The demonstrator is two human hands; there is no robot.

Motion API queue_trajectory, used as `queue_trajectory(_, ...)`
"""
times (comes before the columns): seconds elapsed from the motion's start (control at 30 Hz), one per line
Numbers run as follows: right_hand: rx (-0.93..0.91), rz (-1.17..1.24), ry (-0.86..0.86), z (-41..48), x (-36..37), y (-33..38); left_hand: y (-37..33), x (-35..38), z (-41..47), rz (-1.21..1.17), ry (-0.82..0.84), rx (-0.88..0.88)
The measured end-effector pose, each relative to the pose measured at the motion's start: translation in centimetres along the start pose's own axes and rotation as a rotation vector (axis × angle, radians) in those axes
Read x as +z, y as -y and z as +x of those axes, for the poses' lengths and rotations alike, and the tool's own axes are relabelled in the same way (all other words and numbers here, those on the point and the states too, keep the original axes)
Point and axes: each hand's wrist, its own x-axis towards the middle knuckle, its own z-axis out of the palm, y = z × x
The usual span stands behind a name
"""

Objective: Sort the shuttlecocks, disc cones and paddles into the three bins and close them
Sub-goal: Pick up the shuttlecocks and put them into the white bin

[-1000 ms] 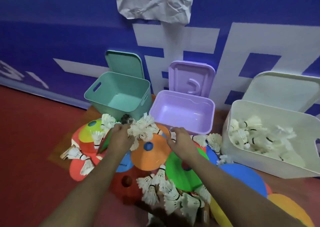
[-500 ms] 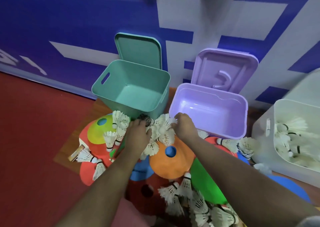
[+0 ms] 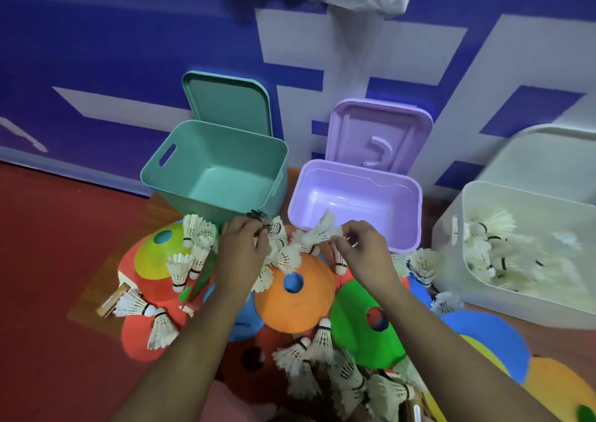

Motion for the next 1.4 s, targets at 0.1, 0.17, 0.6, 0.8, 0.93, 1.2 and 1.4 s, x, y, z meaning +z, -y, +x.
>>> queue_trajectory(0.1,-0.004,0.009,-0.081,-1.1,-4.0,-1.0,-4.5,0.1,-0.3,-0.111,0.025,0.035)
queue_trajectory(0.17,-0.007,-0.019,-0.142,-1.7,-7.2,-1.9,-7.9,0.9,-0.2,-0.178,0.058,0.070)
queue_trajectory(0.6,0.229,-0.328,-0.435,-5.8,-28.0,-13.8,-33.6,10.5,-0.3,-0.254,0.269,0.367)
queue_trajectory(0.8,0.345,-0.271,-0.420,-5.2,-30.6,-16.5,-37.1,14.3,0.5,-0.207,0.471,0.374)
queue_trajectory(0.93,0.269,-0.222,-0.419,-6.6,-29.0,-15.8,-34.6,13.2,-0.1,-0.230,0.497,0.344)
queue_trajectory(1.2,0.124,-0.131,-0.166,-11.0,-18.5,-13.7,-22.6,8.2,-3.8,-0.236,0.452,0.181)
queue_trajectory(1.4,0.177,-0.175,0.050,-9.6,-11.6,-13.5,-14.2,7.1,-6.0,-0.108,0.452,0.018)
